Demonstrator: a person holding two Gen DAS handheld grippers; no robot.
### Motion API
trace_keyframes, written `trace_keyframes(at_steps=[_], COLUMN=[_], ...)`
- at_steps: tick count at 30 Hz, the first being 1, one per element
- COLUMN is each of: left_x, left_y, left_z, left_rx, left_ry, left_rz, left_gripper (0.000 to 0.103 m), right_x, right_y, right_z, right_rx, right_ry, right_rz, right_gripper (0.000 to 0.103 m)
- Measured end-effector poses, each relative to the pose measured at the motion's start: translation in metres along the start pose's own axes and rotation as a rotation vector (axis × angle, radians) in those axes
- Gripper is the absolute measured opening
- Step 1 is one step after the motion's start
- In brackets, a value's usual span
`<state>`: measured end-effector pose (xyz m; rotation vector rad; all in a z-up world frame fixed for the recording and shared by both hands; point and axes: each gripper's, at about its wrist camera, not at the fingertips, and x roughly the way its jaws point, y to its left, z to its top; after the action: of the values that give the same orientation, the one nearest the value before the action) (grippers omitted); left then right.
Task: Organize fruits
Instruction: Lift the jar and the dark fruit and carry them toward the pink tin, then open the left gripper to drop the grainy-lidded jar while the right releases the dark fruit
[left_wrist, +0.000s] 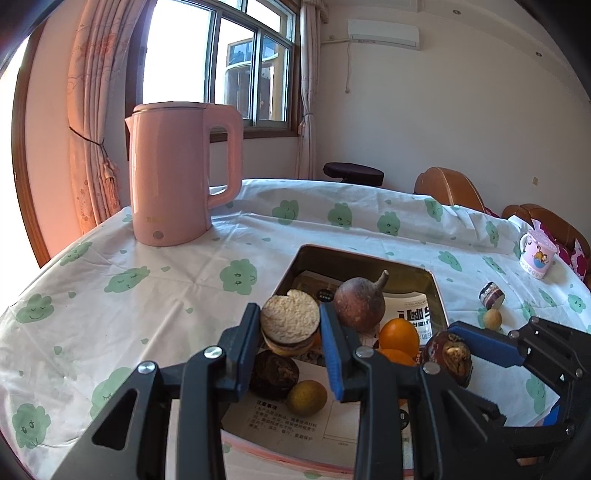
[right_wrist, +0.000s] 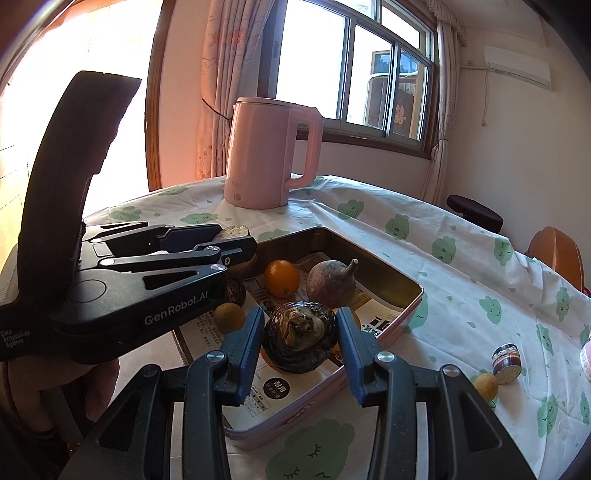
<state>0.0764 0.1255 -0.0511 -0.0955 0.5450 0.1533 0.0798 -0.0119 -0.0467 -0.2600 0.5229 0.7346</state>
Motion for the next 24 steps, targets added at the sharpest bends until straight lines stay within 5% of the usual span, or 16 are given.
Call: trace_keyframes(at_steps=[17, 24], left_x=[0.0022, 0.0007], left_y=[-0.0047, -0.0052], left_z=[-0.0005, -0.0006], left_rx=[0.026, 0.03], left_ry=[0.013, 0.004], left_rz=[0.007, 0.019], left_gripper=[0.035, 0.049], right_x=[0.004, 0.0019], right_y=[-0.0024, -0.0042], right_z=[-0.0002, -0.0008], right_rx=[0.023, 0.038], right_ry=[0.03, 0.021], right_rz=[0.026, 0.028], right_gripper=[0.043, 0.053])
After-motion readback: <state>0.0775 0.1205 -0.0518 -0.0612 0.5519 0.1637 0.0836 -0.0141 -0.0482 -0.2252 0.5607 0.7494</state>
